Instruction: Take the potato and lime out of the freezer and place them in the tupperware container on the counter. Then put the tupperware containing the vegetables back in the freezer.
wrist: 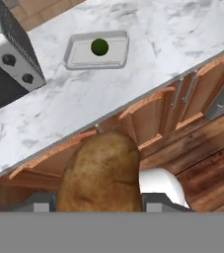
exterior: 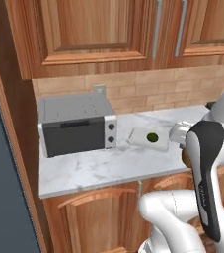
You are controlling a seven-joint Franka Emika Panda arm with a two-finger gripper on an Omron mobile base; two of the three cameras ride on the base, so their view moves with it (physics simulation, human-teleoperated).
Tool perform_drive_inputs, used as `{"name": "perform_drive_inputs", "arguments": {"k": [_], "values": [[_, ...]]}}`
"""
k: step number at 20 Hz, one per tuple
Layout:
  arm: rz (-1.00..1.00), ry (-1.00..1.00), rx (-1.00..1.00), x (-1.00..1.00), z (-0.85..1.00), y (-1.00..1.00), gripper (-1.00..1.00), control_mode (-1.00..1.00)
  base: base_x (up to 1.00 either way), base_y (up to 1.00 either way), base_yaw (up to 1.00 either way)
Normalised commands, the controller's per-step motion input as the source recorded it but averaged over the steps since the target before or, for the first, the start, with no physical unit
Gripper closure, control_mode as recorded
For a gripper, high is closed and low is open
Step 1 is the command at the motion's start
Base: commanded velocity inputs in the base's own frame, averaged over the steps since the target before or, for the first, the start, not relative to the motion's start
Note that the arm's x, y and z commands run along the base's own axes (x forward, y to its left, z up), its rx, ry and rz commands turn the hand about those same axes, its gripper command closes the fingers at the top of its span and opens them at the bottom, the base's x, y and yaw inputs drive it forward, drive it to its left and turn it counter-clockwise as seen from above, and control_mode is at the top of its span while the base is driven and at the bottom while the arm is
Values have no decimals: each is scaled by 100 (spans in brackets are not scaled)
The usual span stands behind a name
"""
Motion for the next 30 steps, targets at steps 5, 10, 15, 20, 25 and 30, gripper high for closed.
{"name": "perform_drive_inputs", "arguments": {"k": [5, 10, 15, 20, 25, 30], "values": [[0, 0, 0, 11, -1, 0, 100, -100, 43, -45, 7], [1, 4, -1, 86, -37, 12, 100, -100, 0, 0, 0], [0, 5, -2, 100, -74, 36, 100, -100, 0, 0, 0], [0, 2, 0, 100, -79, 8, 100, -100, 0, 0, 0], [0, 10, 0, 100, -56, 0, 100, -100, 0, 0, 0], [-1, 10, 0, 100, -19, 0, 100, -100, 0, 0, 0]]}}
